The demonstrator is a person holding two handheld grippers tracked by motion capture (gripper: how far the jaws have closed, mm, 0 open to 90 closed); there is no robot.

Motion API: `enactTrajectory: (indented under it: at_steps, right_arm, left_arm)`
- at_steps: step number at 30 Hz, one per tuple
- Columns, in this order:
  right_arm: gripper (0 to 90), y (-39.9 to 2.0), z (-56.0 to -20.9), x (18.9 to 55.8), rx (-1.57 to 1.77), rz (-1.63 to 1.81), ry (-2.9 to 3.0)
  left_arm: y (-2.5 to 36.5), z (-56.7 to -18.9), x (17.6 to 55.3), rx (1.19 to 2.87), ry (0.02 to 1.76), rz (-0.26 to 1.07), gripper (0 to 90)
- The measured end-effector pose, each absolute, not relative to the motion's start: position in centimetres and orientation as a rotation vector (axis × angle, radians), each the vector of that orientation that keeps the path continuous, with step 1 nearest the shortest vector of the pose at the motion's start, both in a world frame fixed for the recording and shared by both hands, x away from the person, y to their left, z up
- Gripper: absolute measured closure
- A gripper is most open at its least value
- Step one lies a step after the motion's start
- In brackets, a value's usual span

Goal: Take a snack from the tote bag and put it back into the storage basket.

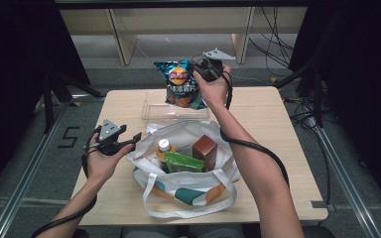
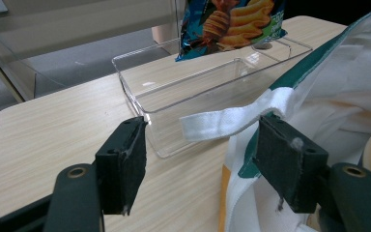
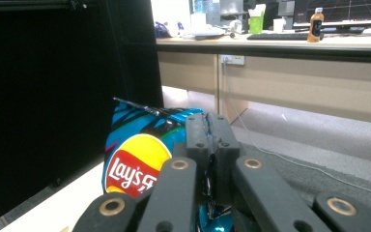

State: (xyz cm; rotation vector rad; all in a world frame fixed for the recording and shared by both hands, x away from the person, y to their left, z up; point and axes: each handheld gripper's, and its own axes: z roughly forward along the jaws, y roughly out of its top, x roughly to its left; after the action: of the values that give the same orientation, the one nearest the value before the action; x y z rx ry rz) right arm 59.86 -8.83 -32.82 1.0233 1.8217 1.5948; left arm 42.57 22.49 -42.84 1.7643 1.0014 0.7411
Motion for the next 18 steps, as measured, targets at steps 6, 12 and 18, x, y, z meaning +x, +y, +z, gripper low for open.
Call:
enactTrajectory:
  at_steps: [6, 12, 18]
  right_arm:
    - [89.1, -8.79, -33.12, 60.07, 1.038, 1.587, 1.826]
    - [89.0, -8.65, -33.33, 60.17, 1.052, 1.59, 1.827]
    - [89.0, -8.57, -33.64, 60.35, 1.064, 1.582, 1.833]
  left_arm:
    - [22.53, -42.88, 42.64, 1.76, 0.997, 0.741, 34.8]
    - [22.49, -42.87, 42.64, 1.763, 0.993, 0.738, 34.8]
    - [22.45, -42.91, 42.6, 1.759, 1.001, 0.733, 34.8]
